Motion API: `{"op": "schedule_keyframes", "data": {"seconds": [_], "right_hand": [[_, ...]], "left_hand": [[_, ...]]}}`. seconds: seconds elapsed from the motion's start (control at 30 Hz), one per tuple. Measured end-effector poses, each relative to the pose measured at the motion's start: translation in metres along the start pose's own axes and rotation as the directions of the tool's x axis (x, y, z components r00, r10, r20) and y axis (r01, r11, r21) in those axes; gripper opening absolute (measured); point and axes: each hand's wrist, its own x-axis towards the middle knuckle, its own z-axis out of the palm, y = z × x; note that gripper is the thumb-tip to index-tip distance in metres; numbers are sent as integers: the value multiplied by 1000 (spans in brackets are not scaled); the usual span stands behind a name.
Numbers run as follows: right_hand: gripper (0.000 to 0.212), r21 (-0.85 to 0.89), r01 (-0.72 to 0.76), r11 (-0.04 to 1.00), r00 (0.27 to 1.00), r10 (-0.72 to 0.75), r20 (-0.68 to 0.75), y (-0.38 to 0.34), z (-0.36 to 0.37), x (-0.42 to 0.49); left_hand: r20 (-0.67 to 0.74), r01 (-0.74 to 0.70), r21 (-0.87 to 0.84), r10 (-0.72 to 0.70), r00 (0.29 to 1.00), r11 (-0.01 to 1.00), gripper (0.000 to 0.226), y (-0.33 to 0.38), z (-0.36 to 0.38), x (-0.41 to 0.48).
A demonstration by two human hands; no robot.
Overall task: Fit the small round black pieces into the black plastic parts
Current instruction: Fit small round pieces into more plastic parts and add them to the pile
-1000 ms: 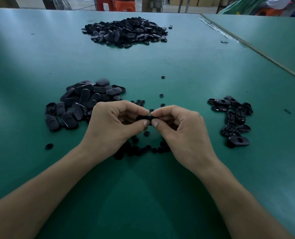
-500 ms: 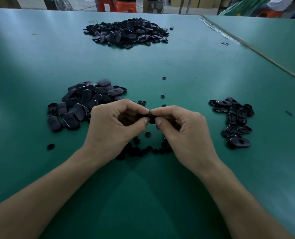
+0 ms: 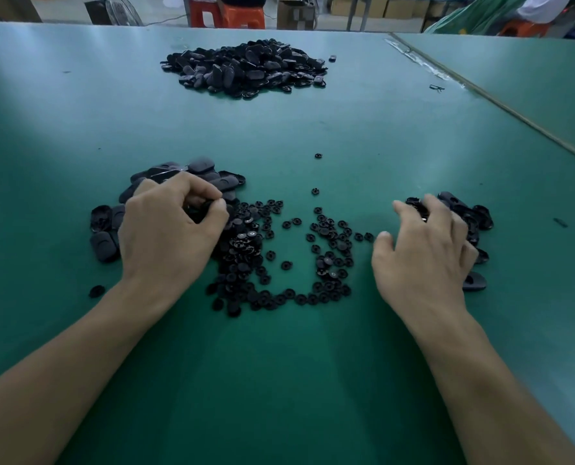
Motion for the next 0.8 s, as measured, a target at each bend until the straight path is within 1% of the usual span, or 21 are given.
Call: {"op": "schedule_keyframes", "data": {"seconds": [0.1,0.23,0.37,0.5,0.6,0.7,0.8], "right_hand": [[56,-68,-55,996,993,62,97,3,-1,2],[54,-91,-38,995,987,51,150,3,-4,2],[49,-57,-8,998,995,13,98,1,-7,0],[46,-48,17,999,1000,-16,25,0,-8,0],[35,-28,26,999,1000,-26,17,2,-7,1],[27,16,41,999,999,-41,6,4,-6,2],[25,33,67,997,998,-67,-11,4,-6,3]], "left_hand": [[5,35,61,-35,999,998,6,-1,0,1],[19,63,135,-67,998,989,10,-5,1,3],[34,100,140,-106,994,985,11,-6,0,6],[30,112,132,-117,993,985,12,-7,0,6],[30,114,140,-120,992,984,17,-7,1,6],[34,102,141,-108,994,985,22,-8,1,7],[24,69,98,-72,997,993,21,-9,2,6]]}}
